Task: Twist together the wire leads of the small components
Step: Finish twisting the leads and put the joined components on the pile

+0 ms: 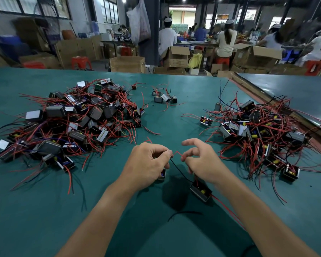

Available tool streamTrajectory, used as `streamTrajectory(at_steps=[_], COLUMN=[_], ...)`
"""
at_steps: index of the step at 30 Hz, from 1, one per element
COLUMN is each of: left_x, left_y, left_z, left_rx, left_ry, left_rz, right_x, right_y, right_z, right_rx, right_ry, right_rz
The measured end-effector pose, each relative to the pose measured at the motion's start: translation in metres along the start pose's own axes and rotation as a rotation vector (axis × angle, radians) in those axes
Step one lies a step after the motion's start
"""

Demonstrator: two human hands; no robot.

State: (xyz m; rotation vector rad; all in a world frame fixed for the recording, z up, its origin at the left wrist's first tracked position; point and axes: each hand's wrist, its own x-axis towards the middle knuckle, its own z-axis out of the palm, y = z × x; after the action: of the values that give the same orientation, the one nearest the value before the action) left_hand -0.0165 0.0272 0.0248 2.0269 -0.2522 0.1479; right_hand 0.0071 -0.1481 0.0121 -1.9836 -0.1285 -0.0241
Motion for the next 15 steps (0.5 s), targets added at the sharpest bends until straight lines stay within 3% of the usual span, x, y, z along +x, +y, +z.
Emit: streamTrajectory(at_steps=[10, 15], left_x=[0.0021, 0.0029], left_y=[-0.0042, -0.0023], left_z=[0.0014, 0.0004], left_rx=[-0.025, -0.231], left_ry=[0.099, 0.074], left_rz=[0.03, -0.031], right_x=[0.0004, -0.0046], right_y=[-0.0037, -0.0104], right_z=[-0.0026, -0.0048], right_rx=[0.106, 0.184], right_ry=[0.038, 0.022], right_rz=[-0.001, -0.114])
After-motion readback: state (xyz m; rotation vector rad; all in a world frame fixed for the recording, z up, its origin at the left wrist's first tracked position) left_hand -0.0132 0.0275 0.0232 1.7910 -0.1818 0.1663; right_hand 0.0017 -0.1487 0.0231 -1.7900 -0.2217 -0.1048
